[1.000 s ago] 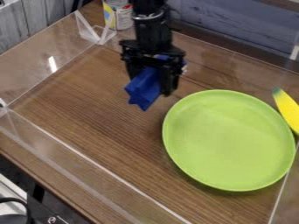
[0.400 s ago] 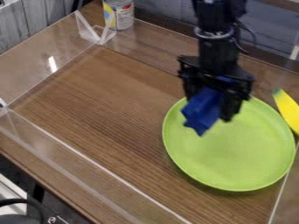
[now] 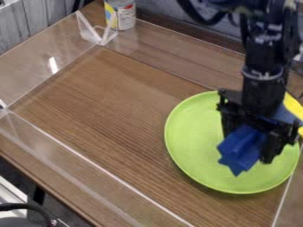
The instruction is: Put the blue object in the green plate
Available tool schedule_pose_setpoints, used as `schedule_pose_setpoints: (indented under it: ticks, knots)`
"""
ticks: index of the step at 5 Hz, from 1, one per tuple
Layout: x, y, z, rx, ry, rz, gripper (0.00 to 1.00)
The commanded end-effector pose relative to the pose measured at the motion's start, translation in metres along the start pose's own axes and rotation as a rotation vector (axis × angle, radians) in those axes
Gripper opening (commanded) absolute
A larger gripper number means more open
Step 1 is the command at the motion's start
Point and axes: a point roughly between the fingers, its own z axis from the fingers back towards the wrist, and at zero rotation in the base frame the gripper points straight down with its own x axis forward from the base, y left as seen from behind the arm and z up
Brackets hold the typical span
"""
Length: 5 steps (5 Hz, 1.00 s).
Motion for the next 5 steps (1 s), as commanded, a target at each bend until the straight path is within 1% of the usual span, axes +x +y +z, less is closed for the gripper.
schedule_pose_setpoints:
  ticks: [1,2,3,5]
  knots:
    - [-0.001,-0.003,-0.004,-0.001,-0.028,-0.028,0.0]
    - [-0.007,0.0,-0.015,0.0,-0.016,-0.036,0.0]
    - [-0.009,0.002,-0.02,0.002,-0.006,-0.033,1.0]
    - [-0.01,0.005,-0.03,0.006,0.015,-0.029,1.0]
